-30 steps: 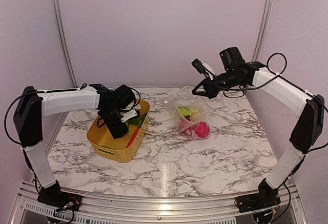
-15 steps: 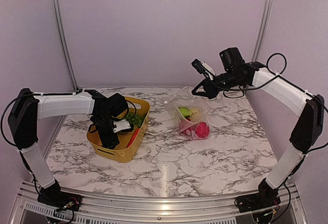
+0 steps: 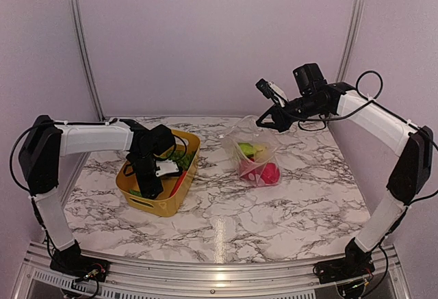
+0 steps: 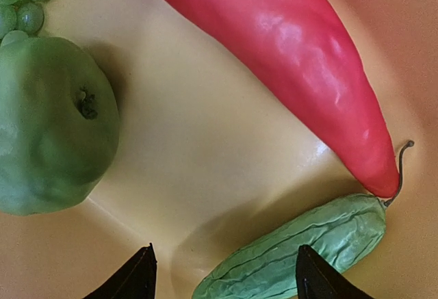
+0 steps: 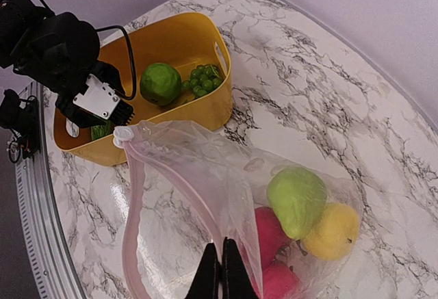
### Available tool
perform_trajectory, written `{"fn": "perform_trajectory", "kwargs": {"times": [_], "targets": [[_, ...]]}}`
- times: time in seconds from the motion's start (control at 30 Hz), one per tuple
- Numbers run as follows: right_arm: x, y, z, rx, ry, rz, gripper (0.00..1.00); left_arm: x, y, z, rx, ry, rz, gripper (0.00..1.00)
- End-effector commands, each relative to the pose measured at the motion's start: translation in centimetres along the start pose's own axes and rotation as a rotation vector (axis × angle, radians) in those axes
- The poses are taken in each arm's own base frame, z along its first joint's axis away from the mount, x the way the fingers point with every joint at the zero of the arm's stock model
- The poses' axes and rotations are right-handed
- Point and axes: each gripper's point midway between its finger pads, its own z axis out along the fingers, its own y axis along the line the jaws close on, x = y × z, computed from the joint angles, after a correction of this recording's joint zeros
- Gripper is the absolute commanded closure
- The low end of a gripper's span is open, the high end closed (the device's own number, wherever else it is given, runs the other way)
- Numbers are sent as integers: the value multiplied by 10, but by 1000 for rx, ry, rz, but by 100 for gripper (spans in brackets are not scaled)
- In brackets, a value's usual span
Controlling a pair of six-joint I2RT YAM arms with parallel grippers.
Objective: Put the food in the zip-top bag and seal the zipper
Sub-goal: Adjust the fake fruit in the bin.
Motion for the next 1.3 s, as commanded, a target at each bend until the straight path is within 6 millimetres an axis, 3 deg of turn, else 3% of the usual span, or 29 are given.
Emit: {"fn": "perform_trajectory", "kwargs": {"times": [0.0, 0.13, 0.2, 0.3, 0.37, 0.57, 0.77, 1.27], "targets": [[-1, 2, -1, 1, -2, -17, 100, -7, 7, 4, -19, 2, -17, 29], [-2, 2, -3, 2, -5, -18, 100, -22, 41, -18, -180, -66, -64, 34], [-1, 2, -3, 6, -5, -21, 100, -28, 47, -34, -209, -114, -74, 34], [-1, 3, -4, 7, -5, -23, 100, -30, 45, -53, -195, -155, -69, 32], [-1, 3, -4, 7, -6, -23, 100, -25, 25, -56, -98, -159, -27, 30], [-2, 3, -4, 2, -9, -22, 100, 5, -15, -38, 53, -107, 46, 26], [0, 4, -4, 2, -7, -22, 100, 22, -23, -19, 72, -34, 77, 24], [2, 3, -8, 23, -6, -34, 100, 14, -35, 21, 148, 63, 160, 26]]}}
